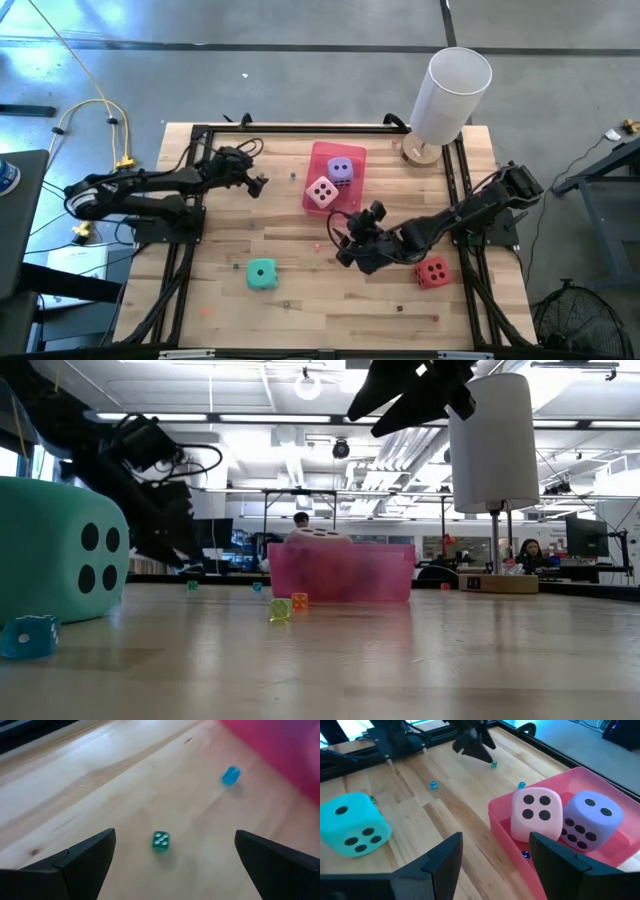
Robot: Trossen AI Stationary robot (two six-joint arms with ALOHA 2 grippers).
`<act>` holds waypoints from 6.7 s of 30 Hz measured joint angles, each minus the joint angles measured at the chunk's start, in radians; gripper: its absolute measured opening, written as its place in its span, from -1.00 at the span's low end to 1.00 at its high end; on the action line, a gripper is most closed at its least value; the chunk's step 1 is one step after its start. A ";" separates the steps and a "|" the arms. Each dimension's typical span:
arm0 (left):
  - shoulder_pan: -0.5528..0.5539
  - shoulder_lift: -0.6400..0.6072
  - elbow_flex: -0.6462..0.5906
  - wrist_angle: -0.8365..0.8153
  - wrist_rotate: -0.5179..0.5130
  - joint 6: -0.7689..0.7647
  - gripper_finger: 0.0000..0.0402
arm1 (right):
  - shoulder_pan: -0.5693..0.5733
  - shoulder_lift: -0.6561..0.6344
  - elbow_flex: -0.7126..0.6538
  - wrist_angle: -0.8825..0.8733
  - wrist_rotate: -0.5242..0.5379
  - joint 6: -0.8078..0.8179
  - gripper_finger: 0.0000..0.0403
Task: Pick & Place Dice
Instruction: Put the small green die into the red bin, then put the small light blue die into the red bin
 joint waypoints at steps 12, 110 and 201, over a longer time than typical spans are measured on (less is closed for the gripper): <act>-0.029 0.158 0.001 0.089 -0.069 -0.015 0.99 | 0.007 0.000 0.000 0.000 0.000 -0.089 0.10; -0.597 -0.120 0.041 0.178 -0.258 -0.139 -0.77 | 0.160 0.000 0.000 0.224 -0.183 -0.205 0.10; -0.310 0.606 0.489 0.616 0.035 0.062 0.13 | 0.341 0.133 0.000 0.456 -0.206 -0.220 0.10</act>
